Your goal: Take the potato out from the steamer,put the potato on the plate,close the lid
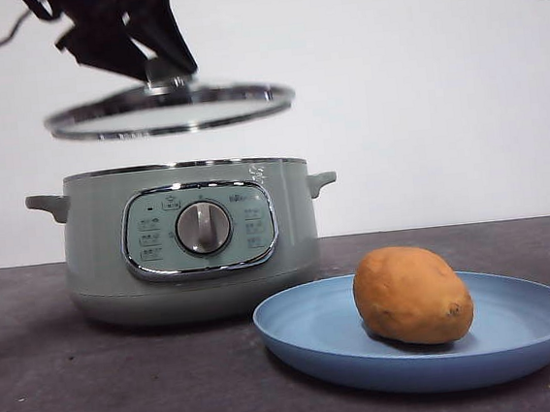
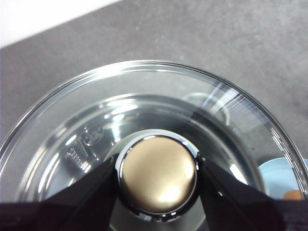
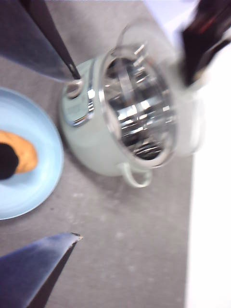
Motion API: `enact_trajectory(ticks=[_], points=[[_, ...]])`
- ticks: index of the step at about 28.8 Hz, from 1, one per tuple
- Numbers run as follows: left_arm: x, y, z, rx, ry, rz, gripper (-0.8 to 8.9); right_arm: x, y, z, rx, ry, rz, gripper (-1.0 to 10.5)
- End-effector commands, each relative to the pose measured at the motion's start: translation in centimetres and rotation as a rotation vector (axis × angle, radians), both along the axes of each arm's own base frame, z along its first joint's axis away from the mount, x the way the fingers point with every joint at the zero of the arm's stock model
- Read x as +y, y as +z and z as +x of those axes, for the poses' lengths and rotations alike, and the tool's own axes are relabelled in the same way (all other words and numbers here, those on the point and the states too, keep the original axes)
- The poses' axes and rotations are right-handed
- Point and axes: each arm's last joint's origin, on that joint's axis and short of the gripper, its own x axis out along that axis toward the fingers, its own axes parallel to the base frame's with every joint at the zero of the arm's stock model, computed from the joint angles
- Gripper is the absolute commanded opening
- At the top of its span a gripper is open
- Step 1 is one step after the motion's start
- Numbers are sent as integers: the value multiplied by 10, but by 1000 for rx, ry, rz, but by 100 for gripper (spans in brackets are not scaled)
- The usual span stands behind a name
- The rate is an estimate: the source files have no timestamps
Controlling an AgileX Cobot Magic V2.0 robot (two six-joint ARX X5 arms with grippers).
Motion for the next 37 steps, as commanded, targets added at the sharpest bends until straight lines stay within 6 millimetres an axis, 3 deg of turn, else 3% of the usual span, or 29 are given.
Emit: enact_trajectory(ticks=[1, 7, 19, 24, 34, 36, 37], points=[[-4, 0, 7, -38, -13, -13, -9, -3, 6, -3, -19, -6, 20, 599], [-8, -18, 19, -12, -15, 23, -9, -5, 9, -5, -38, -3, 22, 599], [-14, -25, 23, -15, -20, 32, -9, -5, 10, -5, -41, -2, 20, 599], [-17, -42, 30, 43, -19, 55, -9, -5, 10, -5, -40, -2, 20, 599], [-15, -47, 27, 104, -2, 94, 0, -5, 10, -5, -40, 1, 19, 599], [-15, -47, 26, 112, -2, 97, 70, -5, 9, -5, -35, 1, 16, 599], [-14, -47, 26, 112, -2, 97, 214, -5, 8, -6, -31, 1, 12, 599]])
